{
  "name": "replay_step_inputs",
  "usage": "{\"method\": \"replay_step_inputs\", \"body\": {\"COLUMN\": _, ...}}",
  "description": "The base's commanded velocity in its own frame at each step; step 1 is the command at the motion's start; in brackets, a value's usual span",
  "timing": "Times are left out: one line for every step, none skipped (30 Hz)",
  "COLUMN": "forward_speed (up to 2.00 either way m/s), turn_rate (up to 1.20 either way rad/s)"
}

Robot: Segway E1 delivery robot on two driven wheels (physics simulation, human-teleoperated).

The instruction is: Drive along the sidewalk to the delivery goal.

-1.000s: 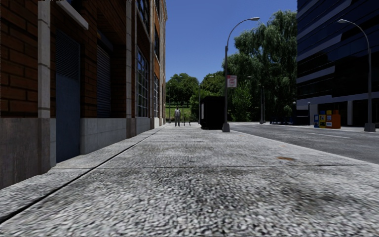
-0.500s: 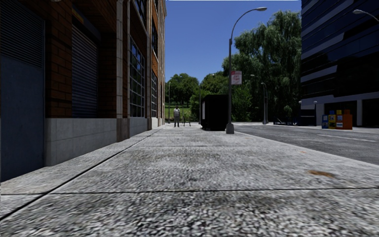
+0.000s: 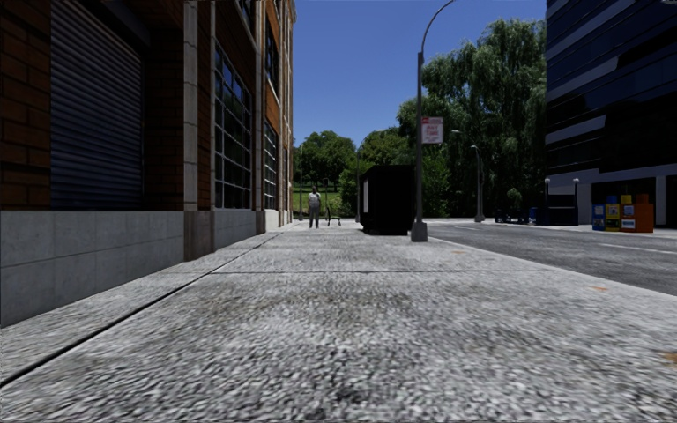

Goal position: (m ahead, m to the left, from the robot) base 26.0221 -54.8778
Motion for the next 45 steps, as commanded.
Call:
{"method": "replay_step_inputs", "body": {"forward_speed": 2.0, "turn_rate": 0.0}}
{"method": "replay_step_inputs", "body": {"forward_speed": 2.0, "turn_rate": 0.0}}
{"method": "replay_step_inputs", "body": {"forward_speed": 2.0, "turn_rate": 0.0}}
{"method": "replay_step_inputs", "body": {"forward_speed": 2.0, "turn_rate": 0.0}}
{"method": "replay_step_inputs", "body": {"forward_speed": 2.0, "turn_rate": 0.0}}
{"method": "replay_step_inputs", "body": {"forward_speed": 2.0, "turn_rate": 0.0}}
{"method": "replay_step_inputs", "body": {"forward_speed": 2.0, "turn_rate": 0.0}}
{"method": "replay_step_inputs", "body": {"forward_speed": 2.0, "turn_rate": 0.0}}
{"method": "replay_step_inputs", "body": {"forward_speed": 2.0, "turn_rate": 0.0}}
{"method": "replay_step_inputs", "body": {"forward_speed": 2.0, "turn_rate": 0.0}}
{"method": "replay_step_inputs", "body": {"forward_speed": 2.0, "turn_rate": 0.0}}
{"method": "replay_step_inputs", "body": {"forward_speed": 2.0, "turn_rate": 0.0}}
{"method": "replay_step_inputs", "body": {"forward_speed": 2.0, "turn_rate": 0.0}}
{"method": "replay_step_inputs", "body": {"forward_speed": 2.0, "turn_rate": 0.0}}
{"method": "replay_step_inputs", "body": {"forward_speed": 2.0, "turn_rate": 0.0}}
{"method": "replay_step_inputs", "body": {"forward_speed": 2.0, "turn_rate": 0.0}}
{"method": "replay_step_inputs", "body": {"forward_speed": 2.0, "turn_rate": 0.0}}
{"method": "replay_step_inputs", "body": {"forward_speed": 2.0, "turn_rate": 0.0}}
{"method": "replay_step_inputs", "body": {"forward_speed": 2.0, "turn_rate": 0.0}}
{"method": "replay_step_inputs", "body": {"forward_speed": 2.0, "turn_rate": 0.0}}
{"method": "replay_step_inputs", "body": {"forward_speed": 2.0, "turn_rate": 0.0}}
{"method": "replay_step_inputs", "body": {"forward_speed": 2.0, "turn_rate": 0.0}}
{"method": "replay_step_inputs", "body": {"forward_speed": 2.0, "turn_rate": 0.0}}
{"method": "replay_step_inputs", "body": {"forward_speed": 2.0, "turn_rate": 0.0}}
{"method": "replay_step_inputs", "body": {"forward_speed": 2.0, "turn_rate": 0.0}}
{"method": "replay_step_inputs", "body": {"forward_speed": 2.0, "turn_rate": 0.0}}
{"method": "replay_step_inputs", "body": {"forward_speed": 2.0, "turn_rate": 0.0}}
{"method": "replay_step_inputs", "body": {"forward_speed": 2.0, "turn_rate": 0.0}}
{"method": "replay_step_inputs", "body": {"forward_speed": 2.0, "turn_rate": 0.0}}
{"method": "replay_step_inputs", "body": {"forward_speed": 2.0, "turn_rate": 0.0}}
{"method": "replay_step_inputs", "body": {"forward_speed": 2.0, "turn_rate": 0.0}}
{"method": "replay_step_inputs", "body": {"forward_speed": 2.0, "turn_rate": 0.0}}
{"method": "replay_step_inputs", "body": {"forward_speed": 2.0, "turn_rate": 0.0}}
{"method": "replay_step_inputs", "body": {"forward_speed": 2.0, "turn_rate": 0.0}}
{"method": "replay_step_inputs", "body": {"forward_speed": 2.0, "turn_rate": 0.0}}
{"method": "replay_step_inputs", "body": {"forward_speed": 2.0, "turn_rate": 0.0}}
{"method": "replay_step_inputs", "body": {"forward_speed": 2.0, "turn_rate": 0.0}}
{"method": "replay_step_inputs", "body": {"forward_speed": 2.0, "turn_rate": 0.0}}
{"method": "replay_step_inputs", "body": {"forward_speed": 2.0, "turn_rate": 0.0}}
{"method": "replay_step_inputs", "body": {"forward_speed": 2.0, "turn_rate": 0.0}}
{"method": "replay_step_inputs", "body": {"forward_speed": 2.0, "turn_rate": 0.0}}
{"method": "replay_step_inputs", "body": {"forward_speed": 2.0, "turn_rate": 0.0}}
{"method": "replay_step_inputs", "body": {"forward_speed": 2.0, "turn_rate": 0.0}}
{"method": "replay_step_inputs", "body": {"forward_speed": 2.0, "turn_rate": 0.0}}
{"method": "replay_step_inputs", "body": {"forward_speed": 2.0, "turn_rate": 0.0}}
